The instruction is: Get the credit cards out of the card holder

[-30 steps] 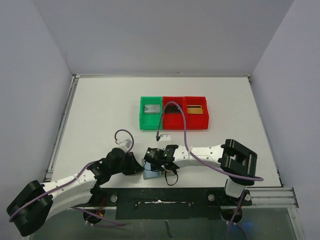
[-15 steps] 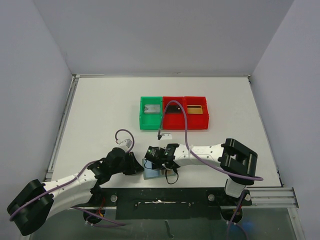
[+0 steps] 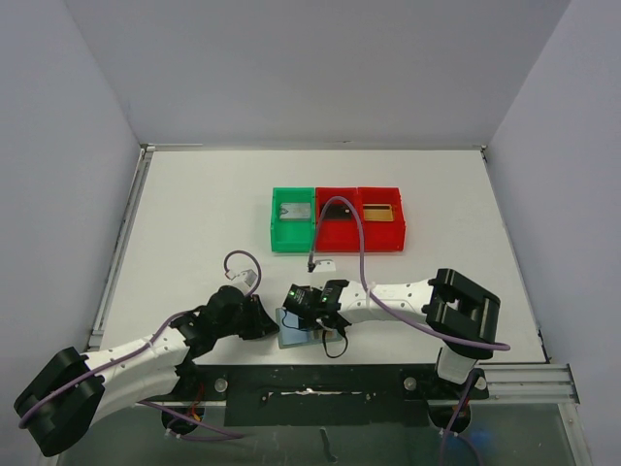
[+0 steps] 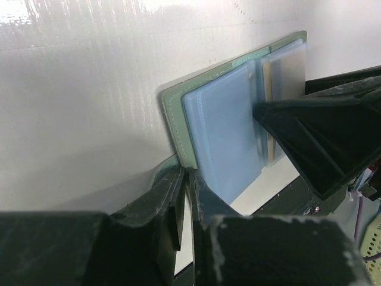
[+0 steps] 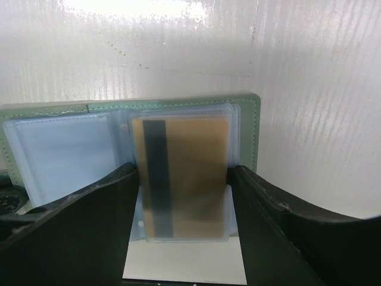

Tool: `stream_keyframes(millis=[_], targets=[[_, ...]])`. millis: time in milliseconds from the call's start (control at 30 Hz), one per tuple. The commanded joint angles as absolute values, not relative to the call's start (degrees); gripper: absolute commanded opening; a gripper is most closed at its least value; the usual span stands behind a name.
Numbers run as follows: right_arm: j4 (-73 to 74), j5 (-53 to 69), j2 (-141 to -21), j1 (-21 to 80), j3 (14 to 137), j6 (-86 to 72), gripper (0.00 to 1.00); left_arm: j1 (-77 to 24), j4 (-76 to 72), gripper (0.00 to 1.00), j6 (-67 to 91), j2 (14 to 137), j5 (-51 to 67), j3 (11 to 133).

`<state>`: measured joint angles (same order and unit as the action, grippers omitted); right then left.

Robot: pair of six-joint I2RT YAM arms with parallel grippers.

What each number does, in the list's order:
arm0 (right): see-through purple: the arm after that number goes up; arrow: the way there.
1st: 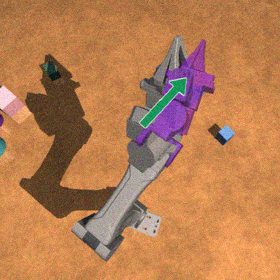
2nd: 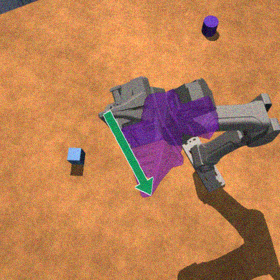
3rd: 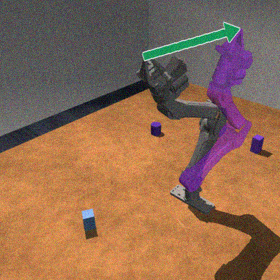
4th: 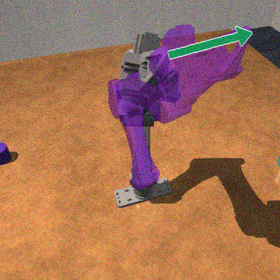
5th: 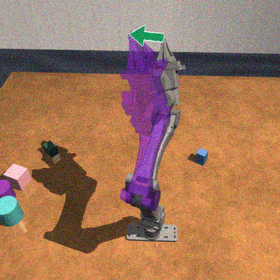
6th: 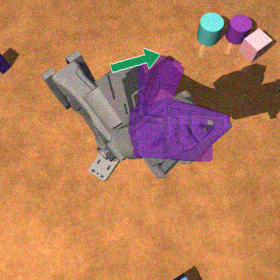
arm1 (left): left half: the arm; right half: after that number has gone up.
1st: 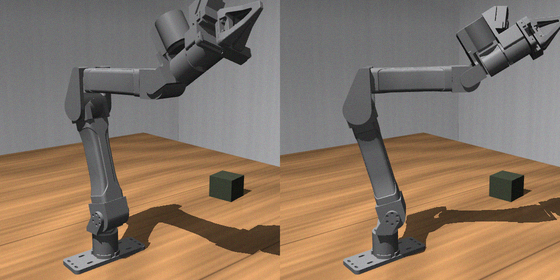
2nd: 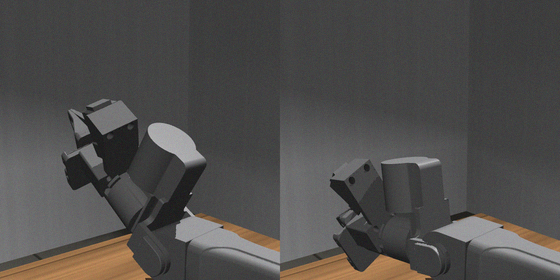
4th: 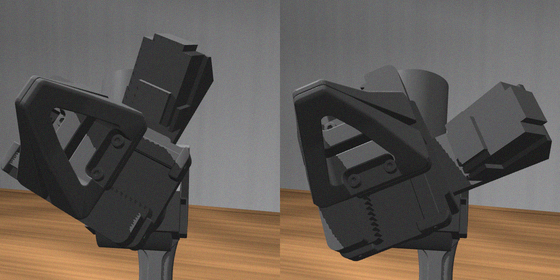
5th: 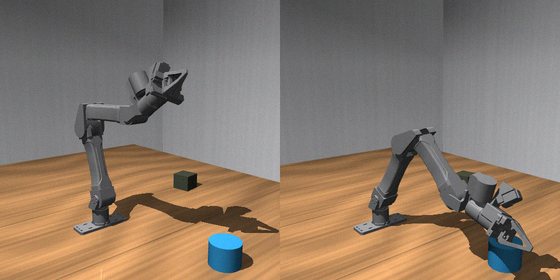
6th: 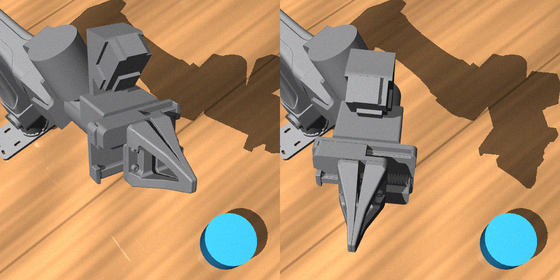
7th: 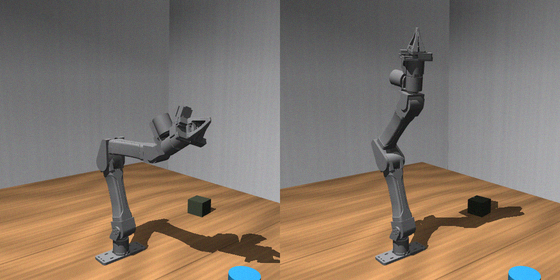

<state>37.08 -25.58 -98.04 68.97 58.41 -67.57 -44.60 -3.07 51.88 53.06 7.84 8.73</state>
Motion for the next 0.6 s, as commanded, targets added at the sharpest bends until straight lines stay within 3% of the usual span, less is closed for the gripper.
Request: stream_keyframes(millis=[0,400,567], targets=[[39.1,-27.8,-98.6,69.5,60.8,-67.7,0.59,-45.0,-0.4,0.08,50.5,53.2,8.0,10.1],[41.1,-29.1,-96.9,70.3,63.4,-66.1,0.50,-45.0,-0.7,0.08,50.5,53.5,8.1,10.2],[42.0,-29.3,-97.3,70.3,64.1,-66.0,0.61,-45.0,-0.8,0.08,50.3,53.9,8.0,10.4]])
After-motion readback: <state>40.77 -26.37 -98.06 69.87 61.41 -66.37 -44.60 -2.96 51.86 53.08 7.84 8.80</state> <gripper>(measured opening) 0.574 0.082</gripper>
